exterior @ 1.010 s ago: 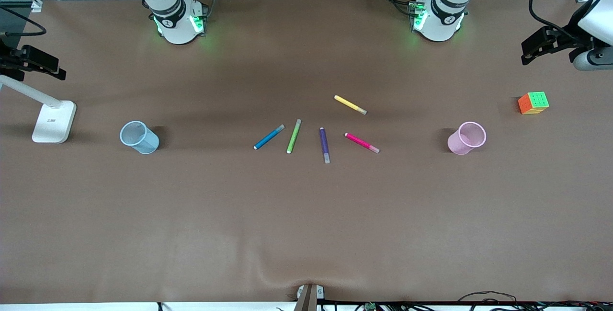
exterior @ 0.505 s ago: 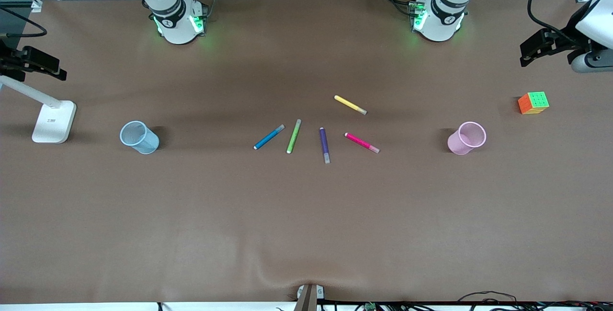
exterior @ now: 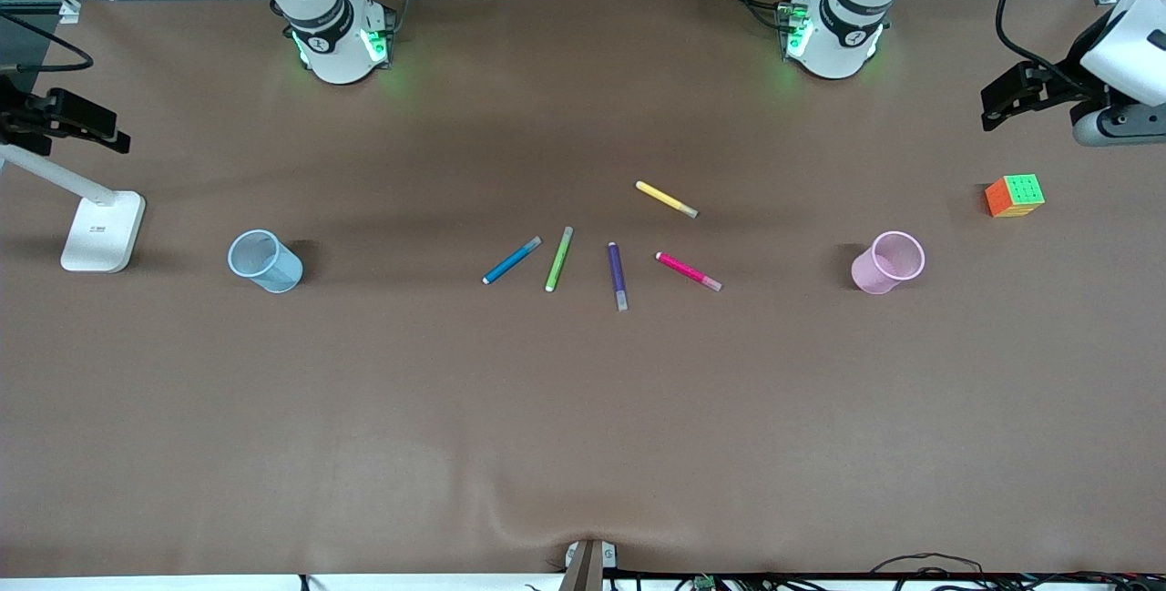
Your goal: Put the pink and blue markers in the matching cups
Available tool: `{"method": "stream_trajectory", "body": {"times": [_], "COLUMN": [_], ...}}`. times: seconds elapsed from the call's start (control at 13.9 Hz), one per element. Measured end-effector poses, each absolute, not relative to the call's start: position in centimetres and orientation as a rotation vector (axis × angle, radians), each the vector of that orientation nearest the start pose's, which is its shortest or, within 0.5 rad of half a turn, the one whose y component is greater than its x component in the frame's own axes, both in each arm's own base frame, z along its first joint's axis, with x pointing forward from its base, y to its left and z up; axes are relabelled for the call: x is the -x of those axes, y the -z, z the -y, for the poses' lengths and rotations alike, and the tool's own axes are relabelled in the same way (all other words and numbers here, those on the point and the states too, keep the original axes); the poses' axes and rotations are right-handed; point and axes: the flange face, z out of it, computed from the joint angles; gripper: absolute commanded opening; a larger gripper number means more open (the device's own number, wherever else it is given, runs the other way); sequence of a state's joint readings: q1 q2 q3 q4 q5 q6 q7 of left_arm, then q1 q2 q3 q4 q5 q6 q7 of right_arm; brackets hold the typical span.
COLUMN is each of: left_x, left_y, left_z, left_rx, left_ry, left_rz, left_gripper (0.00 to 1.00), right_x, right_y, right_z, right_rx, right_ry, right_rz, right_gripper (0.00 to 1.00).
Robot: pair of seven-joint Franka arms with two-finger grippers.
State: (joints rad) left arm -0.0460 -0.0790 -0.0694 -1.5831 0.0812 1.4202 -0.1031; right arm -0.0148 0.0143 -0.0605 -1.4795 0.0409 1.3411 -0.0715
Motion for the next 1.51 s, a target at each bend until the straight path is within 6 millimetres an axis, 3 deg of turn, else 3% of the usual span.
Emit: {"method": "stream_trajectory", "body": {"times": [0.58,0.79,1.08,1.51], "left_x": [-51.1,-51.3,-52.2,-52.0], "left_y": [-62.6,-60.9,-56.3,-48.5], "left_z": [5.0,5.0,5.7,9.5], "left_rx": [3.045,3.040,3.066,3.141], "left_ry": [-0.188,-0.230,-0.267,-0.311], "left_rz": [-0.004,-0.006,0.041,0.270], "left_gripper": [1.00,1.00,1.00,1.00], "right_x": [-54.4,-55.9,-57.4,-58.0], "right_y": [-61.8,-58.7,-54.7,-52.5], "right_z": [3.3,2.9,3.0,4.5], "right_rx": [3.073,3.063,3.046,3.032], "right_ry": [-0.312,-0.402,-0.510,-0.573], "right_rz": [0.009,0.016,0.012,-0.032], "right_gripper": [1.00,1.00,1.00,1.00]}}
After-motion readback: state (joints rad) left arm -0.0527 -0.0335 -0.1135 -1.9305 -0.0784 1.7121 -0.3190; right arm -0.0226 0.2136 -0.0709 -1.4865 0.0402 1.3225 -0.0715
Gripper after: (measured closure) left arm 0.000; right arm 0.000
